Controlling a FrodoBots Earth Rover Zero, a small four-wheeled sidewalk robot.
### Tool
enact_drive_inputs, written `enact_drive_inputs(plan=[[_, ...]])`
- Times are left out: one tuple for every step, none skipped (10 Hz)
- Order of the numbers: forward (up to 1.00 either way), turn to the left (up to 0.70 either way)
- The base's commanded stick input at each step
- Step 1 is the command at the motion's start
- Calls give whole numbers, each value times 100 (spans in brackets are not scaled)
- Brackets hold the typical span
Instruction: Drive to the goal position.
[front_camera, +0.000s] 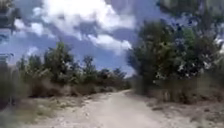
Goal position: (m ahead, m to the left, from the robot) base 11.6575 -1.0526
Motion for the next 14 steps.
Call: enact_drive_inputs(plan=[[100,0],[100,0],[100,0],[100,0],[100,0],[100,0],[100,0],[100,0],[100,2],[100,19],[100,40],[100,26],[100,0],[100,0]])
